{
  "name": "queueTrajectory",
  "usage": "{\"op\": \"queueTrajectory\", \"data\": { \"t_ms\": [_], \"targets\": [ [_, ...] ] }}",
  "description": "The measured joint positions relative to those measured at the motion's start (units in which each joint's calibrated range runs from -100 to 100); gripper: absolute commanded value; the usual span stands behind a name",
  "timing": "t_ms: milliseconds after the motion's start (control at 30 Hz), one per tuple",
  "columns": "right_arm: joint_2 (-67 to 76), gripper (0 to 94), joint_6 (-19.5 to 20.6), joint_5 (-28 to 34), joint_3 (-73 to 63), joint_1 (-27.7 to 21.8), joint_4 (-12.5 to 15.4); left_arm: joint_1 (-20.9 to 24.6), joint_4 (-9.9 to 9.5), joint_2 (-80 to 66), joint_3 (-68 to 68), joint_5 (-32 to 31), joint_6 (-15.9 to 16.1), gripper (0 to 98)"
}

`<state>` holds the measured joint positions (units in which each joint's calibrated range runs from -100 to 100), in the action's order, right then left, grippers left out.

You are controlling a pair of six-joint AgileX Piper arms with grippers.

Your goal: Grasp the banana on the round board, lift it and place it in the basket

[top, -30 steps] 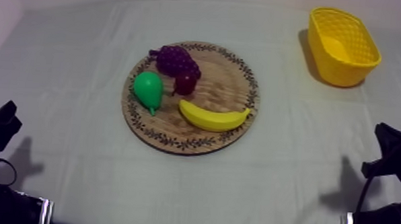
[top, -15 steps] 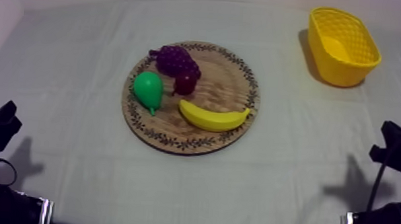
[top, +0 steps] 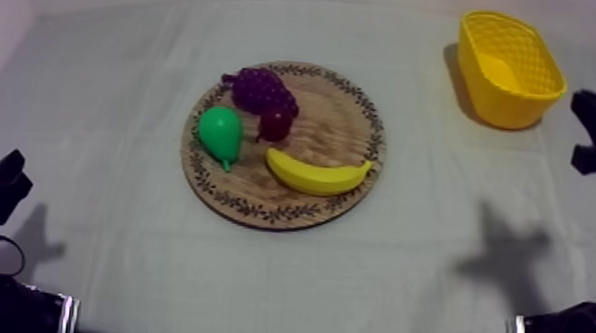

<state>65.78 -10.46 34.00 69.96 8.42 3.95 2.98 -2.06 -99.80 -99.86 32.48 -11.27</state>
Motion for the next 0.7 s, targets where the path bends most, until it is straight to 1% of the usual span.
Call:
{"op": "queueTrajectory", "data": {
  "t_ms": [67, 133, 200, 300, 467, 567, 633, 700],
  "targets": [
    [-4.94, 3.2, -0.86, 0.69, -4.57, 2.3, -0.77, 0.0, 0.0, 0.0, 0.0, 0.0, 0.0, 0.1],
    [-9.26, 3.2, -1.1, 1.51, -8.34, 4.85, -2.33, 0.0, 0.0, 0.0, 0.0, 0.0, 0.0, 0.1],
    [-13.79, 3.2, -0.75, 2.53, -11.98, 8.16, -3.95, 0.0, 0.0, 0.0, 0.0, 0.0, 0.0, 0.1],
    [-19.4, 3.3, 0.51, 3.59, -15.84, 12.31, -5.26, 0.0, 0.0, 0.0, 0.0, 0.0, 0.0, 0.1],
    [-26.79, 3.6, -0.09, 6.67, -19.95, 18.93, -5.41, 0.0, 0.0, 0.0, 0.0, 0.0, 0.0, 0.1],
    [-29.7, 3.8, -0.31, 10.71, -21.4, 23.14, -6.15, 0.0, 0.0, 0.0, 0.0, 0.0, 0.0, 0.1],
    [-31.12, 3.9, -0.31, 12.15, -21.73, 25.55, -6.97, 0.0, 0.0, 0.0, 0.0, 0.0, 0.0, 0.1],
    [-32.42, 4.0, -0.46, 13.18, -21.59, 27.92, -7.14, 0.0, 0.0, 0.0, 0.0, 0.0, 0.0, 0.1]
  ]
}}
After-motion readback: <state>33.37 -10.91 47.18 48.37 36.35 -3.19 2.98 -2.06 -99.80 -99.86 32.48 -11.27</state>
